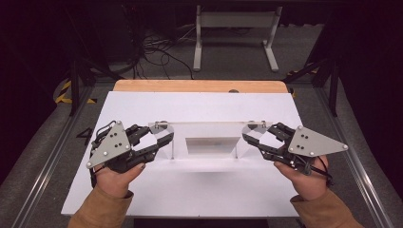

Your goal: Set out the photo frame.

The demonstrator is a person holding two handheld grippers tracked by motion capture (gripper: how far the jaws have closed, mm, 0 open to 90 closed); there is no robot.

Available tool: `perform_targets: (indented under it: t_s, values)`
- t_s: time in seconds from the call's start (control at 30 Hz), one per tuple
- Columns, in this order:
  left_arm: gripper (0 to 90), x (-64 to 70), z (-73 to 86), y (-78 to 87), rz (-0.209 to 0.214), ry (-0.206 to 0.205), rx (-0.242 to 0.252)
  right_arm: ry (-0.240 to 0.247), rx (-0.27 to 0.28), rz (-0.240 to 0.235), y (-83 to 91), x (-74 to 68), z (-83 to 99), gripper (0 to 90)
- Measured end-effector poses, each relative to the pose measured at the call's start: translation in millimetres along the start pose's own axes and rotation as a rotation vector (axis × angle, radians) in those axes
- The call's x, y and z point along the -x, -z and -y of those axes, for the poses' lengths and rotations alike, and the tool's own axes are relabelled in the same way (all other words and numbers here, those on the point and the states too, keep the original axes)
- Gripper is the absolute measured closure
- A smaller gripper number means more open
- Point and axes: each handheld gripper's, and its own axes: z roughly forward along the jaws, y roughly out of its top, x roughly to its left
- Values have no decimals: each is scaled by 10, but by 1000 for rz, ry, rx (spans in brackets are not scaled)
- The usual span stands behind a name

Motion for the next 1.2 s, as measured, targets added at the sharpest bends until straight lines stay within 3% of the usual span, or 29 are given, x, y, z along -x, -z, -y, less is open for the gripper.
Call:
perform_targets:
  t_s: [0.23,0.3,0.53,0.63,0.87,1.1,1.2]
  values:
    - [620,-62,26,-45,-14,22,19,-29,11,11,-49,40,3,622]
    - [612,-106,35,-87,-26,25,37,-52,22,20,-88,85,17,608]
    - [575,-192,88,-198,-69,34,84,-61,41,44,-207,169,53,565]
    - [534,-232,138,-273,-94,56,58,-75,33,50,-286,210,96,549]
    - [490,-329,318,-427,-96,108,-15,-122,-12,64,-409,299,253,491]
    - [465,-435,521,-542,-96,177,-41,-161,-36,70,-504,363,368,455]
    - [458,-470,600,-582,-99,186,-54,-174,-48,77,-547,382,415,435]
